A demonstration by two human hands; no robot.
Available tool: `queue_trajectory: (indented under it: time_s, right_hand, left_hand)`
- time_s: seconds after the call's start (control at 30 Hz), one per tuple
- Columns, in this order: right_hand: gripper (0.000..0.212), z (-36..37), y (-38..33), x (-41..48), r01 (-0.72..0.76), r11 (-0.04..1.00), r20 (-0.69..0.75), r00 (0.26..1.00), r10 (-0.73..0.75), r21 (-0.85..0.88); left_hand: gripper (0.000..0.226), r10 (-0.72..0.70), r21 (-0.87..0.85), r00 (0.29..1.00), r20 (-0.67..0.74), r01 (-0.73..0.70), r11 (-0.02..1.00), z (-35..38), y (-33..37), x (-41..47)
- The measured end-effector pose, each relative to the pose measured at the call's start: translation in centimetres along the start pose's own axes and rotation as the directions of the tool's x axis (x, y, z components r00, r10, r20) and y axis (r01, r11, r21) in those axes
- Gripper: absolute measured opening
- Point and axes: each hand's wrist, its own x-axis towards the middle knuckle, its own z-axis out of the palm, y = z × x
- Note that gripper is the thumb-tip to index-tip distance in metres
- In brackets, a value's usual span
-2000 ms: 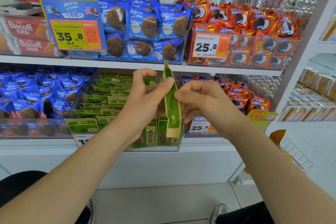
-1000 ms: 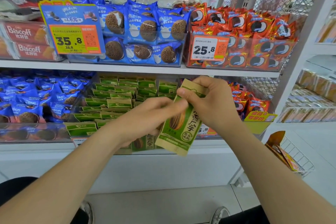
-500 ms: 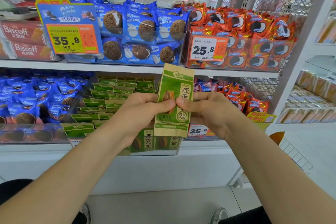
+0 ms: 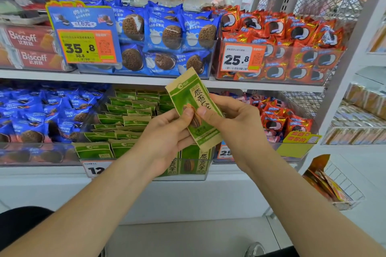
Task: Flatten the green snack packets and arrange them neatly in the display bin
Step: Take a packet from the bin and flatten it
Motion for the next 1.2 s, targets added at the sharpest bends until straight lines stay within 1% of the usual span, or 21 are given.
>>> queue_trajectory:
  time_s: [0.03,0.1,0.17,0.23,0.27,0.3,0.37,0.43,0.5,0.57,0.63,0.73,0.83,0.87,0.93,1.0,1.07,1.1,1.13,1.2]
  right_hand:
    - [0.027,0.1,0.0,-0.1,-0.016,1.0,0.007,1.0,0.015,0.027]
    - [0.022,0.1,0.0,-0.1,-0.003,1.0,-0.012,1.0,0.002,-0.009]
    - [0.022,-0.1,0.0,0.0,0.001,1.0,-0.025,1.0,-0.001,0.003]
    - [0.028,-0.3,0.1,0.0,-0.088,0.986,-0.031,0.995,0.093,0.141]
    - [0.03,-0.3,0.1,-0.1,-0.161,0.962,-0.014,0.986,0.168,0.221]
    - [0.03,-0.3,0.2,-0.1,-0.231,0.938,0.027,0.972,0.232,0.26]
    - [0.022,-0.3,0.3,-0.3,-0.317,0.925,0.086,0.948,0.305,0.21]
    - [0.02,-0.2,0.2,-0.4,-0.336,0.927,0.049,0.942,0.333,0.168]
    - [0.019,-0.2,0.2,-0.3,-0.326,0.935,0.009,0.945,0.328,0.14]
    - [0.018,-0.3,0.0,-0.3,-0.296,0.951,0.018,0.955,0.296,0.088]
    - [0.016,-0.5,-0.2,-0.1,-0.242,0.97,0.04,0.97,0.24,0.032]
    - [0.025,-0.6,-0.4,-0.1,-0.223,0.973,0.048,0.974,0.22,0.064]
    - [0.026,-0.8,-0.2,-0.2,-0.276,0.957,0.0,0.961,0.277,0.092]
    - [0.025,-0.8,-0.2,-0.2,-0.307,0.946,-0.01,0.951,0.309,0.104]
    - [0.024,-0.9,-0.2,-0.1,-0.333,0.936,-0.016,0.942,0.336,0.114]
    - [0.023,-1.3,-0.2,0.3,-0.316,0.947,-0.003,0.949,0.317,0.06]
    - [0.02,-1.6,-0.3,0.5,-0.272,0.961,0.036,0.961,0.274,-0.039]
    - [0.021,-1.6,-0.6,0.6,-0.244,0.967,0.048,0.968,0.248,-0.074]
    - [0.028,-1.7,-0.7,0.7,-0.215,0.973,0.051,0.974,0.22,-0.082]
    - [0.05,-2.2,-1.1,0.8,-0.136,0.99,0.093,0.986,0.14,-0.047]
  left_hand:
    - [0.026,0.005,0.007,1.0,0.005,-0.005,1.0,0.0,-0.1,0.0]
    - [0.026,0.011,0.043,1.0,0.008,-0.011,0.999,-0.1,-0.2,-0.2]
    - [0.025,0.027,0.074,1.0,0.0,-0.027,0.997,0.1,0.0,-0.2]
    - [0.024,0.056,0.076,0.998,-0.027,-0.054,0.996,0.2,0.5,-0.2]
    - [0.023,0.067,0.065,0.997,-0.041,-0.064,0.996,0.1,0.9,-0.1]
    - [0.023,0.073,0.05,0.996,-0.053,-0.071,0.996,0.1,1.2,-0.1]
    - [0.023,0.073,0.039,0.996,-0.057,-0.071,0.997,0.0,1.4,0.0]
    - [0.023,0.066,0.078,0.997,-0.043,-0.062,0.995,0.2,1.3,-0.1]
    - [0.023,0.067,0.16,0.998,-0.021,-0.063,0.985,0.5,0.8,-0.3]
    - [0.02,0.081,0.219,0.997,-0.014,-0.076,0.973,0.7,0.5,-0.4]
    - [0.019,0.072,0.23,0.997,-0.031,-0.063,0.971,0.6,0.7,-0.4]
    - [0.018,0.005,0.263,0.999,-0.033,0.004,0.965,0.3,1.3,-0.4]
    - [0.021,-0.045,0.359,0.999,-0.018,0.048,0.932,0.2,1.4,-0.6]
    - [0.023,-0.046,0.371,0.999,-0.019,0.05,0.927,0.3,1.4,-0.7]
    - [0.025,-0.036,0.342,0.999,-0.016,0.039,0.939,0.4,1.5,-0.8]
    - [0.025,-0.012,0.289,0.999,-0.035,0.021,0.957,0.5,1.7,-0.7]
    - [0.024,0.029,0.331,0.998,-0.063,-0.006,0.943,0.4,1.9,-0.8]
    - [0.022,0.062,0.4,0.996,-0.066,-0.031,0.916,0.2,1.9,-0.9]
    - [0.019,0.115,0.5,0.992,-0.051,-0.074,0.863,0.0,2.0,-0.9]
    - [0.018,0.206,0.661,0.978,0.044,-0.183,0.728,-0.3,2.0,-1.0]
